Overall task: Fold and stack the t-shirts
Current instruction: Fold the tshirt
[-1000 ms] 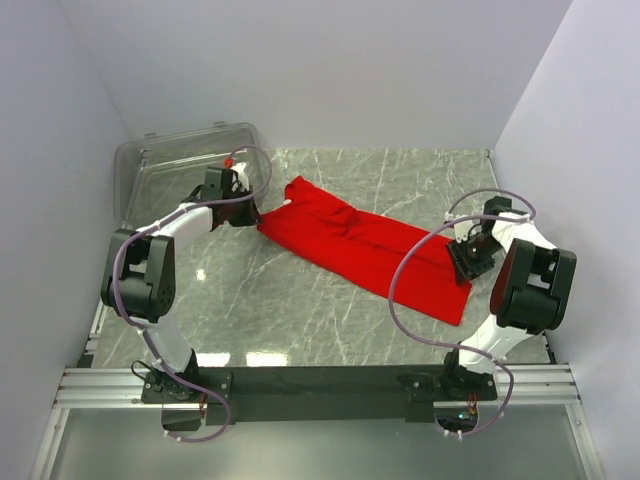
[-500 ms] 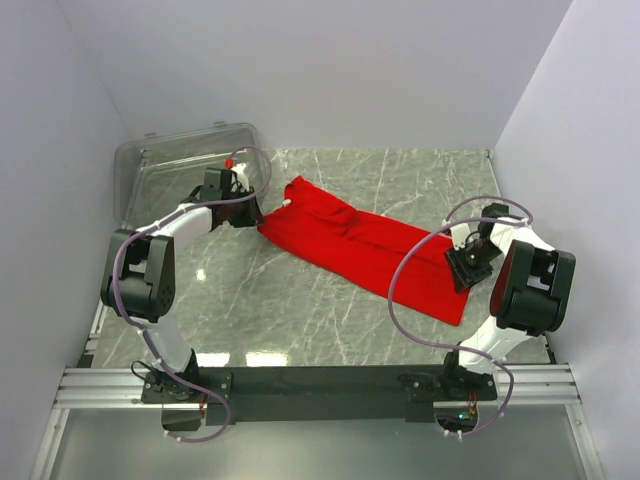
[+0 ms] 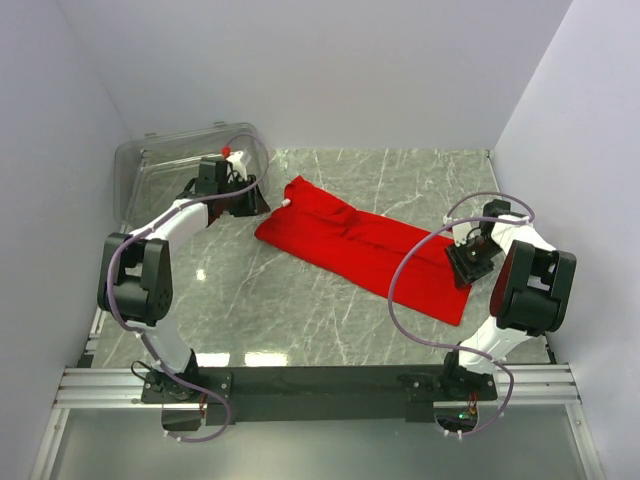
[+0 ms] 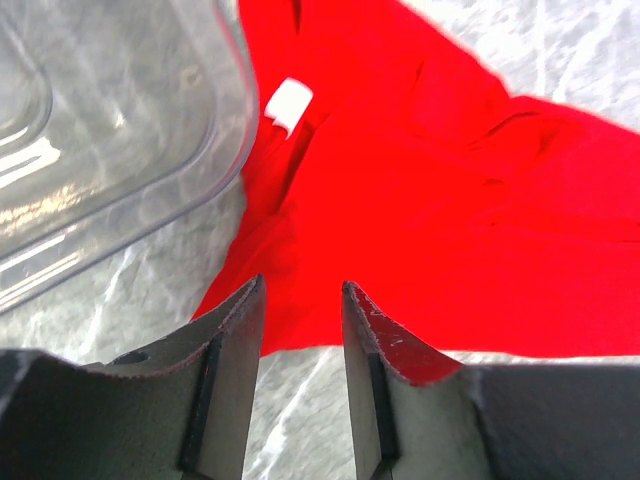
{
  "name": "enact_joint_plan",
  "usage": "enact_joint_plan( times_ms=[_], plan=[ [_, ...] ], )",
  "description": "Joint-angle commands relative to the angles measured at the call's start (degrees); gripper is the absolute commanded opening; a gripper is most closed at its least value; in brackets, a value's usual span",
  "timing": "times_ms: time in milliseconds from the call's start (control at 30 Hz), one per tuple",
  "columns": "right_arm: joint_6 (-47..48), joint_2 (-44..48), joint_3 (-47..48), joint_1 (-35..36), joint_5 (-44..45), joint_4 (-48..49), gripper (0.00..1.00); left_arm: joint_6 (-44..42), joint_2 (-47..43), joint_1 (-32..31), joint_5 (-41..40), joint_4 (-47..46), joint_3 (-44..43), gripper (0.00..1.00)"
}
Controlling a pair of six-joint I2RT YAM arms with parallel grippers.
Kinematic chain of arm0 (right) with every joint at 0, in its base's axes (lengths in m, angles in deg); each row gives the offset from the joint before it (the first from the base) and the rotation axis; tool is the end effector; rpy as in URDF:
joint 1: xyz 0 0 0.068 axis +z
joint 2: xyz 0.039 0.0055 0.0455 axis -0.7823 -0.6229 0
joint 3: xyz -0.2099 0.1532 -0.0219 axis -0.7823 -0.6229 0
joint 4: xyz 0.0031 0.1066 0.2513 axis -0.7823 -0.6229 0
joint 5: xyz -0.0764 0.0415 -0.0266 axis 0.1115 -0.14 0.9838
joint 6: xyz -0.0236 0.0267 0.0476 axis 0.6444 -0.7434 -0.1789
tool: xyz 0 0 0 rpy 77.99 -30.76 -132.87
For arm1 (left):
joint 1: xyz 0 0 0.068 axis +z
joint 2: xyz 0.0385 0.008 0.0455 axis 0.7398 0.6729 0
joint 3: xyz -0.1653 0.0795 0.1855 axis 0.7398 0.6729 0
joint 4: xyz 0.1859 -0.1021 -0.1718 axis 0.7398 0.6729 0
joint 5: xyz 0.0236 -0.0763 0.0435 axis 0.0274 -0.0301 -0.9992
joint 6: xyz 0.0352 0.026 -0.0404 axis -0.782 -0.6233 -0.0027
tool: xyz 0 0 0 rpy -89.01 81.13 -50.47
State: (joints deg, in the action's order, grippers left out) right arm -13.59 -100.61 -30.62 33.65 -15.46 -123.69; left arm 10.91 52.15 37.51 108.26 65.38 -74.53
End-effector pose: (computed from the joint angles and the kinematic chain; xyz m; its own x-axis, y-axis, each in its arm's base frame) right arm 0.2858 -0.0815 0.1434 -0.8717 -0.4389 -0.2180 -0.4676 0.8780 0.1023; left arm 0.3907 -0.0868 0.2045 -0.7449 -0.1485 -0.6504 0.2311 0.8571 -0.4603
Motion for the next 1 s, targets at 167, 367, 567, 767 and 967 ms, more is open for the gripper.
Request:
enact_joint_plan(
  times_ms=[167,367,567,767,967],
  plan=[
    [1.91,-0.89,1.69,-0.02,2.03,1.12,0.41,1.62,1.87,0.09,4.28,-3.02,-5.07,0.42],
    [2.80,0.16,-0.07,-0.02,1.85,1.38,0.25,3.29,5.74,0.00,5.94,-4.50,-8.06,0.43],
    [3.32,2.80,0.02,-0.02,0.98,1.12,0.10,2.94,12.15,-1.49,7.09,-2.41,-14.38,0.44],
    [4.02,5.79,1.95,-0.19,-1.22,-0.90,0.00,0.13,19.01,-3.60,5.69,1.20,-22.29,0.45],
    [4.20,7.81,2.74,-0.11,-3.42,-2.22,0.00,-3.29,24.90,-6.41,3.76,4.80,-29.32,0.46]
  ],
)
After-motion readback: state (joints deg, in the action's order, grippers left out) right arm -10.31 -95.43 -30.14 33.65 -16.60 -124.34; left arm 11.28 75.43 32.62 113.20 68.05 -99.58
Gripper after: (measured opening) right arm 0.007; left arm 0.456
